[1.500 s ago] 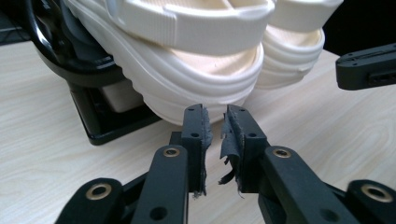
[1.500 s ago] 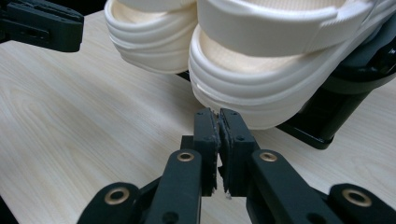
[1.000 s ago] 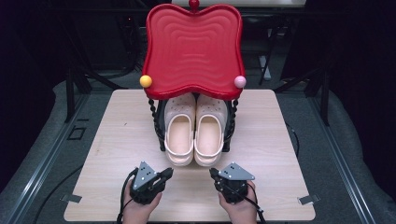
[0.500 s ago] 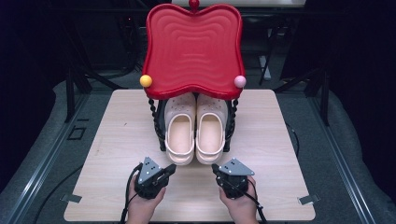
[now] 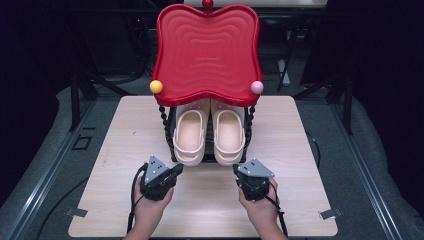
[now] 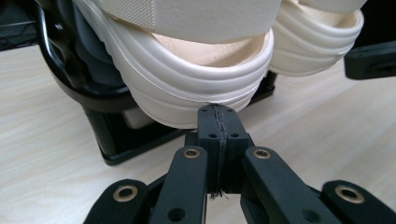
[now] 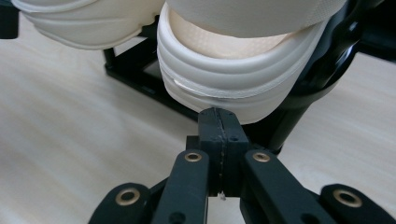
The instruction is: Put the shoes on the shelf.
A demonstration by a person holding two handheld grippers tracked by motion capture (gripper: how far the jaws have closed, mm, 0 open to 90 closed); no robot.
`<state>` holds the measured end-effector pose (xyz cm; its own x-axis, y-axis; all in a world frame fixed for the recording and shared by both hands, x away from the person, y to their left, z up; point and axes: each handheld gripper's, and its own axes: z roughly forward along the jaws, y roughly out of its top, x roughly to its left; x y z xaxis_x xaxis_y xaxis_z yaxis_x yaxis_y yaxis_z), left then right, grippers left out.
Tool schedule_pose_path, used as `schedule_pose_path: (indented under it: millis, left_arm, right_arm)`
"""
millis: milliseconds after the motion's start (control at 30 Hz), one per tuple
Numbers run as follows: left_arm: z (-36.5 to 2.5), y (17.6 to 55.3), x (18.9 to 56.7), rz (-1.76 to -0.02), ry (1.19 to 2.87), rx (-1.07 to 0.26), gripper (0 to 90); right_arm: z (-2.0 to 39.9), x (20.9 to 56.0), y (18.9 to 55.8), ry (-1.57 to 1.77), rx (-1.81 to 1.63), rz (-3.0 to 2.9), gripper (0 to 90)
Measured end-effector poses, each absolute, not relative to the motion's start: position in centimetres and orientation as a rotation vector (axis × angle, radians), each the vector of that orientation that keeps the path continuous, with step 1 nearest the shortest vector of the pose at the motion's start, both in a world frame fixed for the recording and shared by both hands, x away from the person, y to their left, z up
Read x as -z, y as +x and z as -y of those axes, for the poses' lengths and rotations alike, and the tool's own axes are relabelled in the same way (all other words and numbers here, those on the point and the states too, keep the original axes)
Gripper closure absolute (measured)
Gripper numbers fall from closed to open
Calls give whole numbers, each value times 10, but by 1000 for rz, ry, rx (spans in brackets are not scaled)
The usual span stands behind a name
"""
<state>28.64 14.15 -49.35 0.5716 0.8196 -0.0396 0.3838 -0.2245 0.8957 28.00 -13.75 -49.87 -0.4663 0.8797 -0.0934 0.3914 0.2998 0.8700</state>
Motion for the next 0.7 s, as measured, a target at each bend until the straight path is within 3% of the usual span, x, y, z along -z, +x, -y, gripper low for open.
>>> schedule_pose_path:
  millis: [700]
  left_arm:
    - [-129,332,475,-1025,1813,-607,900]
  right_arm:
    - [116,476,328,1086,-1091,-1989,900]
